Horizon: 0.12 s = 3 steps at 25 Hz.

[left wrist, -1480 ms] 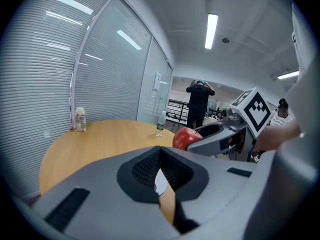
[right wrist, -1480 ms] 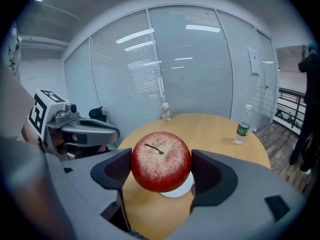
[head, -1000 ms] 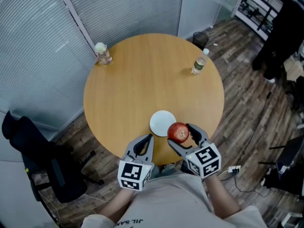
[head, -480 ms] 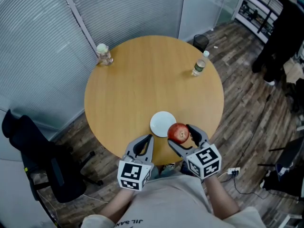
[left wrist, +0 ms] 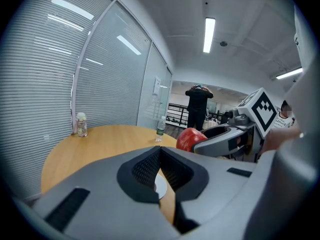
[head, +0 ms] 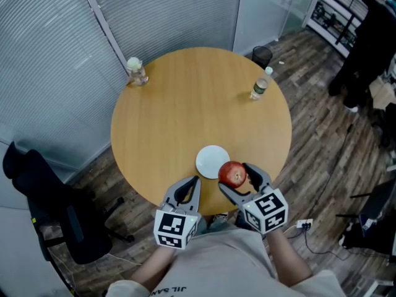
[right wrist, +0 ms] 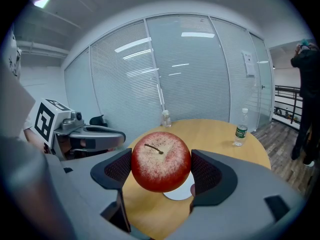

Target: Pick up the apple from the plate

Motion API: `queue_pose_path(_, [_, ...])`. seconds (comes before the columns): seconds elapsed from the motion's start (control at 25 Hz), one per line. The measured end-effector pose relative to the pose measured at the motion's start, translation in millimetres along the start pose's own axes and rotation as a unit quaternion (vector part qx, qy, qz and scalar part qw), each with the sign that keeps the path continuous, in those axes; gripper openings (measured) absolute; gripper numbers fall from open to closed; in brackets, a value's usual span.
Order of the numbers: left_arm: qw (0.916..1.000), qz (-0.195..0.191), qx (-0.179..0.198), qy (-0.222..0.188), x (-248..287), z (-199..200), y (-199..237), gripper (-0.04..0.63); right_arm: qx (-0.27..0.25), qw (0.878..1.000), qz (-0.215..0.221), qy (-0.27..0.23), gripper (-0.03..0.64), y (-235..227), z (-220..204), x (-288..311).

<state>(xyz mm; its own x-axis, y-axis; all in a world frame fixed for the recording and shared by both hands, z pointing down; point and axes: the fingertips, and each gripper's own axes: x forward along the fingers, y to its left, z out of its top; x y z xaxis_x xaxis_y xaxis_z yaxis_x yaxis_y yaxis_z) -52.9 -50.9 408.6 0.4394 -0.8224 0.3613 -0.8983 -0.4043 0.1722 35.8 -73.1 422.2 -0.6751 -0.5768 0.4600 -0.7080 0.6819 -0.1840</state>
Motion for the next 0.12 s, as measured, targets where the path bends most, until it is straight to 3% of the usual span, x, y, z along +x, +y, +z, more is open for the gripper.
queue_pose_path(0.12, [1.0000, -0.001, -0.001, 0.000, -1.2, -1.1, -2.9, 0.002, 0.001, 1.000, -0.001, 0.000, 0.374, -0.6, -2.0, -2.4])
